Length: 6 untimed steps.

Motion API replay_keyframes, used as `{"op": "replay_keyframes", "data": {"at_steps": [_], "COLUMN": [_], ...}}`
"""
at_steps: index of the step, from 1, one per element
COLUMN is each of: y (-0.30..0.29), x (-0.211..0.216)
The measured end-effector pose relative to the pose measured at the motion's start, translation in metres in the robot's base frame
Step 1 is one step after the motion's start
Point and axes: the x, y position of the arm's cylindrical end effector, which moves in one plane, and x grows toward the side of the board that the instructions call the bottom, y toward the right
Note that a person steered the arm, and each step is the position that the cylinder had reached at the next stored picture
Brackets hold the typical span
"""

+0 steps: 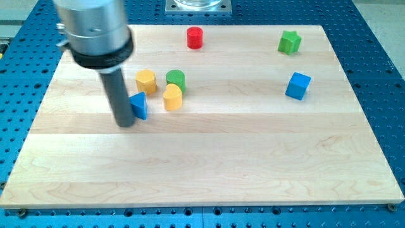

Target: Place the triangle at the left center of the board

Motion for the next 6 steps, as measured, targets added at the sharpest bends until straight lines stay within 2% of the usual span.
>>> {"op": "replay_keyframes", "data": {"at_steps": [1,2,3,4,5,6], "y": [0.062,0.07,0.001,-0.053,-0.047,-0.047], "x": [0.02,-0.003,-0.046,-0.039,-0.064,-0.067]}}
